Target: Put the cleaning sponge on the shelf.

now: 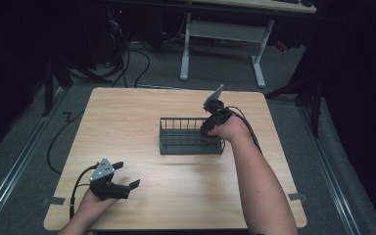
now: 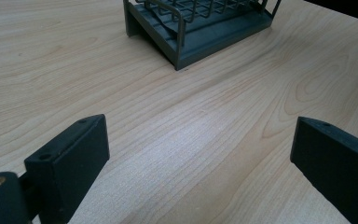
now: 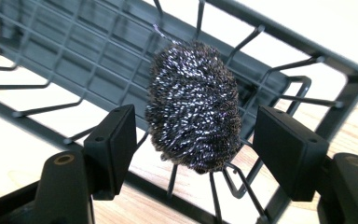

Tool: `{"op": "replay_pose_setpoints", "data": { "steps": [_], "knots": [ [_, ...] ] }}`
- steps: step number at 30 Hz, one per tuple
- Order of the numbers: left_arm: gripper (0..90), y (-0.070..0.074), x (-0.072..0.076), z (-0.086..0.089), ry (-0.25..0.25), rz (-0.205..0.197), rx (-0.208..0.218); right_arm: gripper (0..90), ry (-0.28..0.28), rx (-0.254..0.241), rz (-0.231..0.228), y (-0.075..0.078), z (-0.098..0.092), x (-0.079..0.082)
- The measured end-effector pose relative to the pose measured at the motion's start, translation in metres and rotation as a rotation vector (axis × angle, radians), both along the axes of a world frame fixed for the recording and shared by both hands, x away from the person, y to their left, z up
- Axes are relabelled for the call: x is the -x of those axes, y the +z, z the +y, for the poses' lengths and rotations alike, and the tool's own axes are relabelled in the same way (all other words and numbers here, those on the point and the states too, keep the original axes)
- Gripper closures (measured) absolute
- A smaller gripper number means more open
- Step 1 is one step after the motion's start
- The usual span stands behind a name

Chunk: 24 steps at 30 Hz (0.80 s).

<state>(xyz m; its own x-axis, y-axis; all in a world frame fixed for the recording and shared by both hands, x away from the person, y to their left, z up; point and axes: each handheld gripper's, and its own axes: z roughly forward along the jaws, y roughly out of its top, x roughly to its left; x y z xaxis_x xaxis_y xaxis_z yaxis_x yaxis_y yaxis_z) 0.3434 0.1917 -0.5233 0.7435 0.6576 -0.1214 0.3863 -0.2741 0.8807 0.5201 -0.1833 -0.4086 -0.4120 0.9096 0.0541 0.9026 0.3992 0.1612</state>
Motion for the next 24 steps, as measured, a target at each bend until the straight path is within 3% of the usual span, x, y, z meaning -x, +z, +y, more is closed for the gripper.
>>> {"op": "replay_pose_setpoints", "data": {
  "steps": [10,24],
  "knots": [
    [5.0,0.000,0.000,-0.001,-0.007,0.001,-0.006,30.7,0.008,-0.014,-0.058,0.024,-0.002,0.009],
    [5.1,-0.002,-0.001,-0.004,-0.011,0.004,-0.018,32.1,-0.010,-0.051,-0.099,0.028,-0.022,0.037]
  ]
}}
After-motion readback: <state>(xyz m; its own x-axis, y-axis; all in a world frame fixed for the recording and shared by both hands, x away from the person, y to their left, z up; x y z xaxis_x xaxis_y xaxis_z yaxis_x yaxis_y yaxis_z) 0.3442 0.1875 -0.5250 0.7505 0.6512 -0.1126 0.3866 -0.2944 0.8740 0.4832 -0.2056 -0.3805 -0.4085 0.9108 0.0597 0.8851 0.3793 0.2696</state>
